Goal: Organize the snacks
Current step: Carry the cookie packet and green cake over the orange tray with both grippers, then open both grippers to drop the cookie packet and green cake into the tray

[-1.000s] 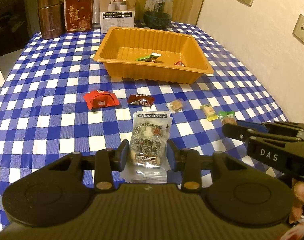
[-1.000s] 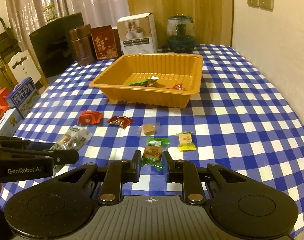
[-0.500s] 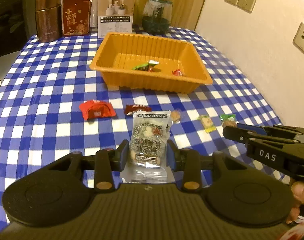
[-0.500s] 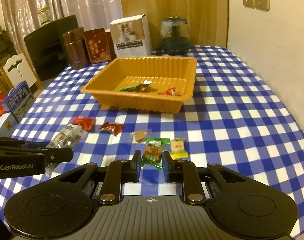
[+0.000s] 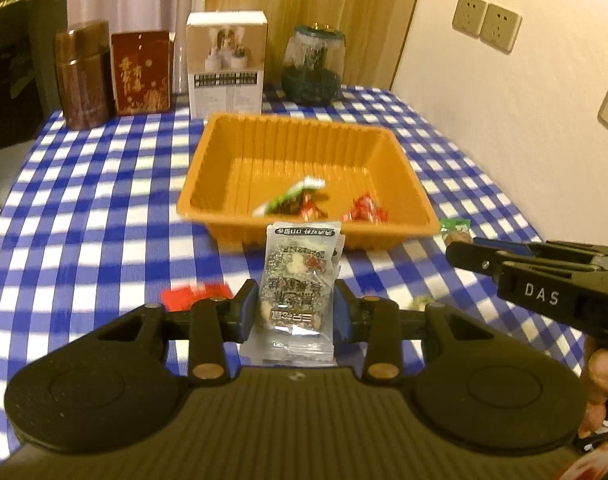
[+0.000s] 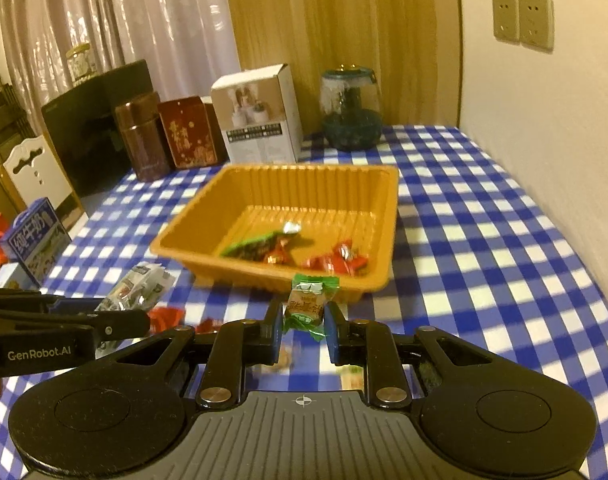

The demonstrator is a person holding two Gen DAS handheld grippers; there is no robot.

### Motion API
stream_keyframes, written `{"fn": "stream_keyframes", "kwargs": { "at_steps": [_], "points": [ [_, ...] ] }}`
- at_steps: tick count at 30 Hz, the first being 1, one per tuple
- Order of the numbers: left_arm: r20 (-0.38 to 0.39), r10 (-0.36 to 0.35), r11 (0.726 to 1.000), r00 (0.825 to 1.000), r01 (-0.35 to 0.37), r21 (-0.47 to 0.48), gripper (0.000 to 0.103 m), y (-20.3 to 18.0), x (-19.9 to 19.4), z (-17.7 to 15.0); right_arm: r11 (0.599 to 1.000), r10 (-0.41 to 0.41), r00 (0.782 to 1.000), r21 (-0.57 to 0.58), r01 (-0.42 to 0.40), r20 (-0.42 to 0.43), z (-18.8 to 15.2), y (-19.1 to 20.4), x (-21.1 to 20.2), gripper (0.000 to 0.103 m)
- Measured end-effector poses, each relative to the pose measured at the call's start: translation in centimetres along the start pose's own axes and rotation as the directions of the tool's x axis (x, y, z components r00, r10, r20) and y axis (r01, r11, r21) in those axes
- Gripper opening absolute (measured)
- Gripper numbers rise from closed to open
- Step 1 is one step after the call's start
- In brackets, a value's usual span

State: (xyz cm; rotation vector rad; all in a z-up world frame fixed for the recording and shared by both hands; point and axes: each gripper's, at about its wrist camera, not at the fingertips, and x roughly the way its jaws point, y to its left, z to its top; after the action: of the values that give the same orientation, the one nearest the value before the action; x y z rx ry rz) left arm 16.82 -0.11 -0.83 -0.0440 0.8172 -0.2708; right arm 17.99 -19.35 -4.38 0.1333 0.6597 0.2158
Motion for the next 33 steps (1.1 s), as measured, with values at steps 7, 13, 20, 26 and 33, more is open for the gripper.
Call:
{"fn": "stream_keyframes", "kwargs": {
  "at_steps": [7,13,20,26,33],
  "points": [
    [0.022,0.018,0.998,1.000,-0.019,0.052,0.036,1.3,1.9,4.5,0.999,0.018,1.000,0.031,-0.018,0.021,3.3,-0.6,2.6,0.022],
    [0.032,0.042,0.996,0.999,-0.044,0.072,0.036,2.7,4.3,8.0,0.999,0.028,0.999,0.031,-0.029,0.020,6.1,-1.1,5.6,0.022],
    [0.021,0.045,0.994,0.999,-0.047,0.094,0.036,3.5,7.1,9.7,0.999,0.041,0.999,0.031,-0.041,-0.009,7.5,-1.7,8.8,0.022],
    [0.002,0.046,0.995,0.999,-0.046,0.094,0.036,3.9,9.0,9.9,0.999,0.044,0.999,0.030,-0.043,-0.028,7.4,-1.8,10.5,0.022],
    [-0.009,0.044,0.994,0.999,-0.043,0.097,0.036,4.0,10.2,9.9,0.999,0.044,0.998,0.032,-0.042,-0.043,7.2,-1.7,11.7,0.022]
  ]
}}
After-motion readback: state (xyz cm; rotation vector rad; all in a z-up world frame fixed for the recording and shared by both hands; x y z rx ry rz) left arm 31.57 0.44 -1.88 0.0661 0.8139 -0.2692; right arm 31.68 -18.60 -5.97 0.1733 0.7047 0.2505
